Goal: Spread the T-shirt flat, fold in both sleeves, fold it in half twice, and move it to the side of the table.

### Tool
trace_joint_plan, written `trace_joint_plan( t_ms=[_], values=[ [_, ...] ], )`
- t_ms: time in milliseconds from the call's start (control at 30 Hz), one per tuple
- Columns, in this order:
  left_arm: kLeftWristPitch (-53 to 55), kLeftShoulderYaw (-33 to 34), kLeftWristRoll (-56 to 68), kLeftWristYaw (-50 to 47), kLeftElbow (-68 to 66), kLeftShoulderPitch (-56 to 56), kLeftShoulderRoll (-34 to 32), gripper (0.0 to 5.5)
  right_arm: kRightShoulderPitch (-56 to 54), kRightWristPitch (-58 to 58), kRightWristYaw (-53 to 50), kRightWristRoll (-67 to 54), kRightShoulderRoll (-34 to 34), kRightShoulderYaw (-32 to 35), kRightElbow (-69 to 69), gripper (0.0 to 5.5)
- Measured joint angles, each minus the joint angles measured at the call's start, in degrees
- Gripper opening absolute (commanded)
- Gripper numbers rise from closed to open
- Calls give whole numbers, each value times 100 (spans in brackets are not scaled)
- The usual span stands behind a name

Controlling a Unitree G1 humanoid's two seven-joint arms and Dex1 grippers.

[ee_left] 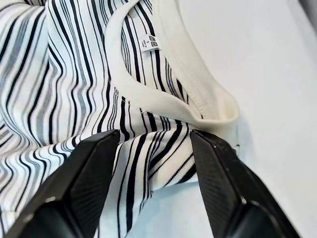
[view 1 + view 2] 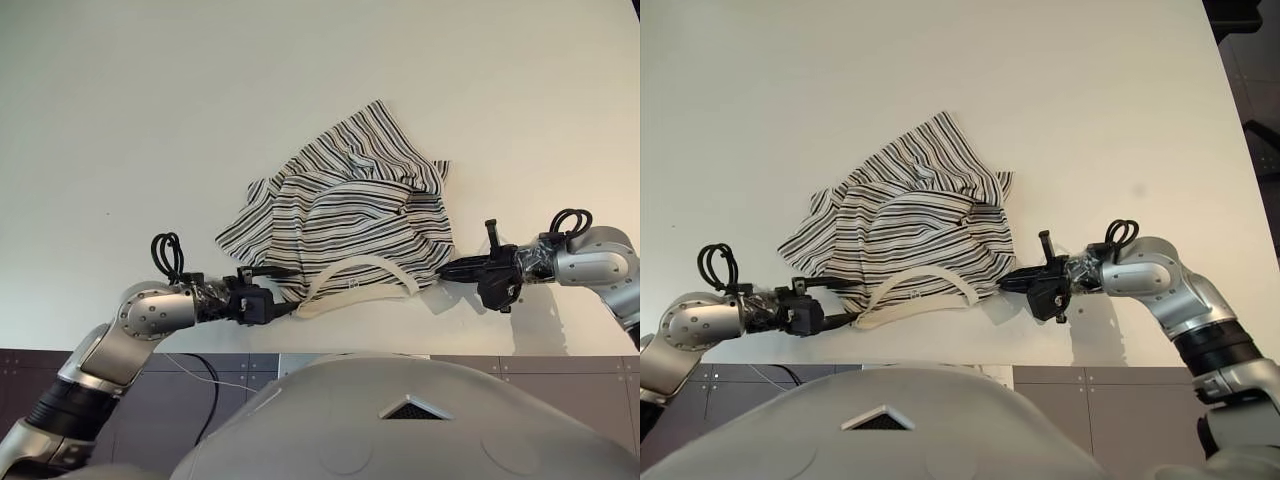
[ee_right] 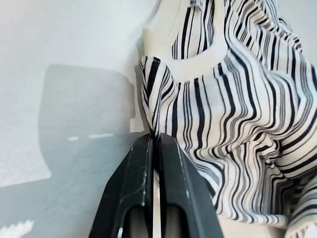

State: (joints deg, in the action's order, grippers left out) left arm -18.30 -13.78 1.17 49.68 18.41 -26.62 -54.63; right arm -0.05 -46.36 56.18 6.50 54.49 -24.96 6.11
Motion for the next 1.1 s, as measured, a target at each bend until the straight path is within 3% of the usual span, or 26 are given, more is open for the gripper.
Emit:
trace_joint_plan(
  t_ms=[200,267,333,400,500,600,800,933,1100],
  values=[
    [855,522,889,644,244,-230,-450,266,63,-24,-150,80,-1,65,25,13],
    [1550,775,1687,729,268,288,-324,266,66,-78,-167,116,-1,82,62,13],
    [1787,800,1646,395,12,1208,160,266,21,-108,-165,121,-10,81,123,13],
    [1454,549,892,167,-447,1778,403,266,-101,-131,-131,126,-44,60,195,13],
    [476,26,-307,14,-1385,1778,455,266,-233,-166,-45,129,-63,2,274,13],
    [-633,-104,-883,-345,-2137,2049,345,266,-246,-222,-30,128,-62,-18,341,13],
    [-1423,-104,-1385,-817,-3264,2615,54,266,-240,-315,-109,232,-61,-15,384,13],
    [-1123,3,-685,-414,-2968,2406,50,266,-233,-363,-193,252,-62,-15,418,13],
    [-161,387,556,-89,-1240,2065,171,266,-217,-361,-289,295,-72,-14,406,13]
  ],
)
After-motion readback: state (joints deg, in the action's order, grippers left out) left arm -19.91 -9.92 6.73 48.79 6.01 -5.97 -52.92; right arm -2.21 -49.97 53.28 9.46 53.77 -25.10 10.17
